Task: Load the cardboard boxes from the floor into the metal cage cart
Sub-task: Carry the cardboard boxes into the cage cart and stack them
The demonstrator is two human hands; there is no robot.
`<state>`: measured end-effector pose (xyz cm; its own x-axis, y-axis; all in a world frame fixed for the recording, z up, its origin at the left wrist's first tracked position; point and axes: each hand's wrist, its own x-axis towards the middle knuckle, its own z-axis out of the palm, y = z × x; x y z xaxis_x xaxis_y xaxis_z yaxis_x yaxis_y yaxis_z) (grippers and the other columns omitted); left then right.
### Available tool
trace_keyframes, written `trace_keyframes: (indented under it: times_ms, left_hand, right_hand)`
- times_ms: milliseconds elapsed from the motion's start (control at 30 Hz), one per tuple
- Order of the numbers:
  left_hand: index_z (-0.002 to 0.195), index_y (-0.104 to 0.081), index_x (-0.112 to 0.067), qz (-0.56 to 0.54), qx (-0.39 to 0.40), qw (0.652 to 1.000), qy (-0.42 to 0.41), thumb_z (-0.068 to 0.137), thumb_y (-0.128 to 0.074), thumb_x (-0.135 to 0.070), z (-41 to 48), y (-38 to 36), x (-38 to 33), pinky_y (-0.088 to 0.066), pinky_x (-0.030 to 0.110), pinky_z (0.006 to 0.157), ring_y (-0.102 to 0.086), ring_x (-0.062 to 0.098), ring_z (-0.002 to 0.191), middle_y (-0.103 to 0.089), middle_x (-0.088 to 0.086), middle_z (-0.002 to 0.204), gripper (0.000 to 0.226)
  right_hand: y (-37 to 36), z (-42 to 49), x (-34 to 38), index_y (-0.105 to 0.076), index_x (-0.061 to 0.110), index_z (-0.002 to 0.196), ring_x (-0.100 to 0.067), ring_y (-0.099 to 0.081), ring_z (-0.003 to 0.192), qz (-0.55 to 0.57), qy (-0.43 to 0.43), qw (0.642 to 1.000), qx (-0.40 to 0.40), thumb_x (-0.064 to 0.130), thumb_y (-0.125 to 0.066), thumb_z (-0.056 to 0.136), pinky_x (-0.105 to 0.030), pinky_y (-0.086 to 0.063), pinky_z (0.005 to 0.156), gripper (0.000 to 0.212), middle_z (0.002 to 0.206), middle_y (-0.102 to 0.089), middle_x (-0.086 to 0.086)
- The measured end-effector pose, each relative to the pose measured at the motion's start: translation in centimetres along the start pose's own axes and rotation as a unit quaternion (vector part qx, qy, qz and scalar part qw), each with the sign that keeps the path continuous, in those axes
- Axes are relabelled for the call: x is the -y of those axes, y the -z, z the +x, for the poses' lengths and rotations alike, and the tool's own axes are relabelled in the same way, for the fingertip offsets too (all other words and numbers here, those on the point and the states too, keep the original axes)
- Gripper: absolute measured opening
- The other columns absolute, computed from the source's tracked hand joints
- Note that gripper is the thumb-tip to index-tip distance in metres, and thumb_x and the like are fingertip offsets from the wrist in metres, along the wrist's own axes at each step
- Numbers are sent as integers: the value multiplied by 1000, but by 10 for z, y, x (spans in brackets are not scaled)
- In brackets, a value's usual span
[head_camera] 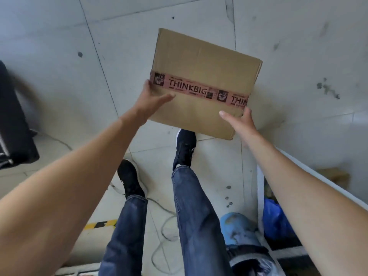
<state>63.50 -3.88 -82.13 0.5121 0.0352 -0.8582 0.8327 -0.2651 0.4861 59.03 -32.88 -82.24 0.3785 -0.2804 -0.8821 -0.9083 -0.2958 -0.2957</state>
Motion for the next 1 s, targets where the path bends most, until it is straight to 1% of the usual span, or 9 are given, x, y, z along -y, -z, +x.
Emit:
trace_keyframes:
  times_ms: [100, 233, 333, 467, 567, 700, 833, 900, 1000]
  left_hand:
    - [135, -42, -20, -6, -20, 1000, -13, 77, -82, -33, -5, 5, 3, -48, 32, 95, -57, 14, 113, -56, -3, 130, 72]
    - [135, -43, -19, -57, -80, 995, -32, 83, -78, -24, -75, 31, -6, -53, 19, 84, -59, 13, 112, -58, -5, 127, 63]
    - [141, -41, -21, -112, -130, 984, -44, 86, -76, -17, -162, 64, -19, -54, 24, 90, -60, 16, 117, -59, -3, 132, 66]
    - [139, -50, -35, -160, -214, 960, -86, 84, -76, -15, -297, 123, -40, -56, 22, 82, -65, 6, 108, -67, -11, 121, 64]
    - [141, -49, -32, -193, -294, 933, -78, 79, -76, -26, -400, 161, -41, -56, 34, 88, -63, 15, 112, -63, 1, 128, 68]
    - [129, -61, -37, -256, -369, 891, -68, 74, -76, -44, -522, 194, -26, -54, 46, 95, -61, 17, 114, -60, -2, 131, 57]
    - [131, -58, -41, -313, -431, 842, -86, 75, -73, -52, -633, 215, 4, -54, 39, 91, -62, 14, 112, -64, -7, 127, 59]
    - [132, -57, -40, -343, -458, 815, -96, 75, -73, -51, -686, 221, 29, -54, 35, 86, -64, 10, 107, -67, -11, 122, 61]
    - [132, -57, -42, -389, -497, 769, -98, 76, -76, -45, -763, 225, 83, -57, 27, 73, -66, 8, 100, -68, -11, 120, 59]
  right_hand:
    - [-7, 0, 8, -29, 20, 150, -16, -44, 130, 34, 16, 999, -15, 44, -80, 76, -28, -34, 100, 93, 145, -46, 4]
    - [-7, -59, 38, -33, 24, 149, -3, -49, 119, 42, 97, 994, -30, 32, -78, 80, -19, -37, 97, 83, 129, -50, 19]
    - [-3, -134, 71, -26, 22, 156, -12, -42, 139, 12, 144, 989, 12, 31, -75, 80, -37, -35, 116, 91, 153, -43, 5]
    - [8, -256, 118, -29, 33, 153, -12, -46, 136, -25, 206, 975, 83, 43, -72, 78, -48, -40, 112, 87, 148, -49, 10]
    - [11, -351, 148, -34, 45, 147, -5, -50, 130, -46, 277, 951, 127, 46, -70, 80, -47, -44, 108, 76, 140, -54, 17]
    - [-5, -463, 183, -37, 59, 141, 2, -47, 123, -62, 355, 920, 152, 49, -70, 78, -37, -46, 104, 72, 130, -47, 20]
    - [-44, -560, 209, -42, 67, 132, 3, -52, 112, -90, 396, 887, 221, 48, -67, 77, -23, -45, 90, 64, 122, -46, 11]
    - [-69, -607, 211, -41, 68, 133, 5, -53, 108, -121, 412, 862, 269, 46, -66, 79, -25, -47, 91, 63, 122, -48, 8]
    - [-113, -677, 194, -38, 62, 140, -6, -56, 116, -165, 430, 819, 343, 44, -66, 83, -35, -50, 97, 65, 131, -55, 8]
